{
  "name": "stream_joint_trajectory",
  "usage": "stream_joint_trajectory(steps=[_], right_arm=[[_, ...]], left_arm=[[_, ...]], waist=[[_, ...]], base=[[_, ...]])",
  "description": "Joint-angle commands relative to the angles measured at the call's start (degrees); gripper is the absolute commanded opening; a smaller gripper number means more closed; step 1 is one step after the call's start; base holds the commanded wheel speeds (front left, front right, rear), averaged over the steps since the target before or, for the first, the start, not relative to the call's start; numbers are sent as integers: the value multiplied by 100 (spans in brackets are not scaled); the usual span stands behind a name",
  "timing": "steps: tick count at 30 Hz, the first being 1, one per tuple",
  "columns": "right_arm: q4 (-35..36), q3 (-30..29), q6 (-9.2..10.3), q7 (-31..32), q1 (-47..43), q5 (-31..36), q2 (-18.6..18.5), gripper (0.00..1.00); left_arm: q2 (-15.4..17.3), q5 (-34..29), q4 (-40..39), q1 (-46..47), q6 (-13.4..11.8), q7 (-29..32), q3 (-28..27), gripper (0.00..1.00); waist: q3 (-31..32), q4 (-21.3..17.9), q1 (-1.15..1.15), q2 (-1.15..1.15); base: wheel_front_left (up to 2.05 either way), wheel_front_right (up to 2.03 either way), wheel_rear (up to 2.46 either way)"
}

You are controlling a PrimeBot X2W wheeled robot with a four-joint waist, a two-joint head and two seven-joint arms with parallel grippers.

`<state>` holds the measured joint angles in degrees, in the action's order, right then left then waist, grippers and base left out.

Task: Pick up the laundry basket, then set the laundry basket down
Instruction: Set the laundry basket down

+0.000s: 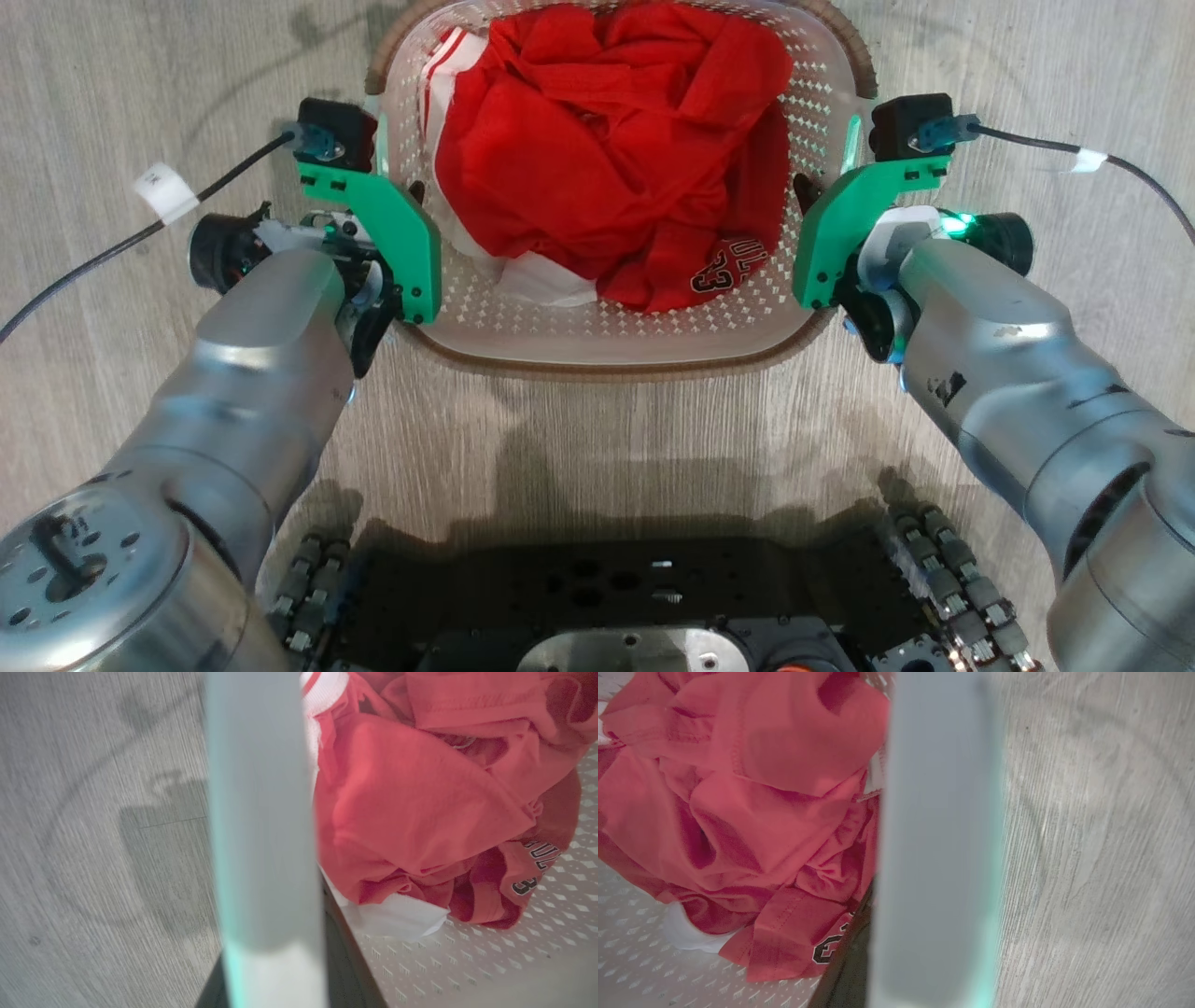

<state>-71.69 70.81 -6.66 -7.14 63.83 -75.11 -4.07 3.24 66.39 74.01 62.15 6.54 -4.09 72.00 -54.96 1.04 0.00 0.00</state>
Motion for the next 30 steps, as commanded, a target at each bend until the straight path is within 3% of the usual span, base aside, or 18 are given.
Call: stream_joint_trajectory(steps=[1, 2, 3, 4, 18, 30], right_arm=[[23, 125, -83, -26, -174, 124, 119, 0], [-7, 129, -83, -58, -158, 144, 119, 24], [-34, 131, -83, -64, -153, 154, 119, 82], [-51, 134, -83, -42, -152, 160, 119, 100], [-125, 154, -83, 103, -305, 149, 119, 100], [-172, 62, -83, 209, -847, -119, 119, 100]], left_arm=[[-35, -139, -102, -63, 11, 14, 76, 0], [-35, -135, -101, -57, -42, 0, 74, 2], [-35, -167, -98, -45, -120, -62, 77, 45], [-35, -174, -96, -46, -183, -122, 72, 100], [-35, -132, -62, -255, -346, 90, 69, 100], [-36, -306, -20, -812, -456, -197, 95, 100]], waist=[[-5, 3, 0, 0], [-8, 7, 0, 0], [-9, 13, 0, 0], [-7, 19, 0, 0], [429, 46, 0, 0], [1701, -9, 0, 0]], base=[[0, 0, 0], [0, 0, 0], [0, 0, 0], [0, 0, 0], [0, 0, 0], [0, 0, 0]])
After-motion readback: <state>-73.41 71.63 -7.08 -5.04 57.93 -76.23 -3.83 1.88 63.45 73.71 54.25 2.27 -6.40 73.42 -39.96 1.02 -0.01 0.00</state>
